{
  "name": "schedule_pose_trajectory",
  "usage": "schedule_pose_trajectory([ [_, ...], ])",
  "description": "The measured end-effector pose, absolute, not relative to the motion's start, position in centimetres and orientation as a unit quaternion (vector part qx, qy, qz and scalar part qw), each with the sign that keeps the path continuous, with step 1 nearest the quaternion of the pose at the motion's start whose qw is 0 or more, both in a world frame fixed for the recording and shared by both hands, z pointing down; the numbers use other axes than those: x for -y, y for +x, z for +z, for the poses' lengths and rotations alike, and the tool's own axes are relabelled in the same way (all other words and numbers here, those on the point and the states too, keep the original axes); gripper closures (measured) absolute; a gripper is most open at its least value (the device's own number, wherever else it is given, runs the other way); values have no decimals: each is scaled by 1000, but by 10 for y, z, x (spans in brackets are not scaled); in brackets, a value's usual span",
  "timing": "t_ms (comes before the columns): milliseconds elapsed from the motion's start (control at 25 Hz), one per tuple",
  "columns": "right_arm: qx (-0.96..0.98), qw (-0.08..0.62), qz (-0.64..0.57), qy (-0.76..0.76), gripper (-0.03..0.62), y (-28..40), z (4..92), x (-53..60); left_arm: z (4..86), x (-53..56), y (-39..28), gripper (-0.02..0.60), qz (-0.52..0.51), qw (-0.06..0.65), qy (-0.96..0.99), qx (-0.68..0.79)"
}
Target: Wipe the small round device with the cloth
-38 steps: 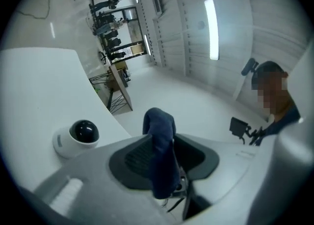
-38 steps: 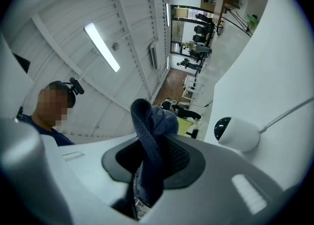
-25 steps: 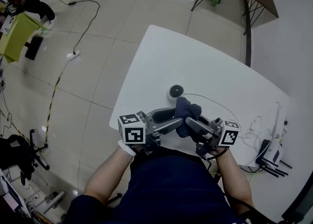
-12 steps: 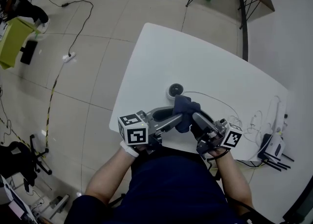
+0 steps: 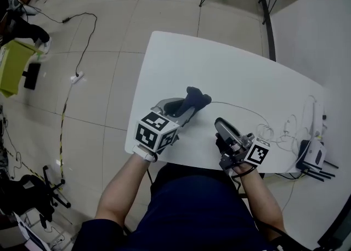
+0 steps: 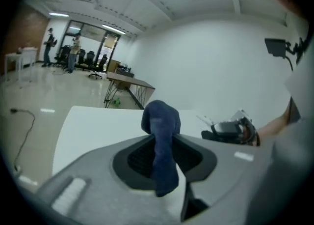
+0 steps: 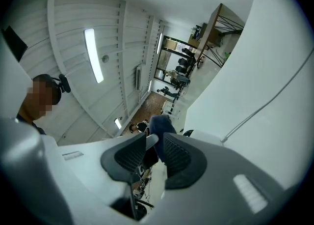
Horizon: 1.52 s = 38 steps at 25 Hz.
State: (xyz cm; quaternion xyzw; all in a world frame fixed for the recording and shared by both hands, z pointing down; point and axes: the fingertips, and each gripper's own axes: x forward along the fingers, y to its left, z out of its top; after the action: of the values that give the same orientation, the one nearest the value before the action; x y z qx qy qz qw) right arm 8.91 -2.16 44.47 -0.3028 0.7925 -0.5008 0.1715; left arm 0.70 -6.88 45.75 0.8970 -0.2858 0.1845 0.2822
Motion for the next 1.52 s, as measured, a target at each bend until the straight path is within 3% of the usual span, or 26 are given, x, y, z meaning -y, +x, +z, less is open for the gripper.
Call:
schedule_pose_trajectory([
  [200, -794, 167, -499, -304, 482, 89, 451, 22, 486, 68, 37, 482, 329, 213, 891, 227],
  [400, -788, 171, -507, -306, 485, 92, 460, 19, 487, 75, 44, 483, 357, 186, 890, 214],
  [1120, -773, 147, -539, -302, 490, 91, 488, 22, 541, 126, -9, 482, 298, 371, 839, 263],
  [1520, -767, 144, -550, -298, 493, 86, 495, 30, 582, 122, -10, 482, 379, 331, 827, 249],
])
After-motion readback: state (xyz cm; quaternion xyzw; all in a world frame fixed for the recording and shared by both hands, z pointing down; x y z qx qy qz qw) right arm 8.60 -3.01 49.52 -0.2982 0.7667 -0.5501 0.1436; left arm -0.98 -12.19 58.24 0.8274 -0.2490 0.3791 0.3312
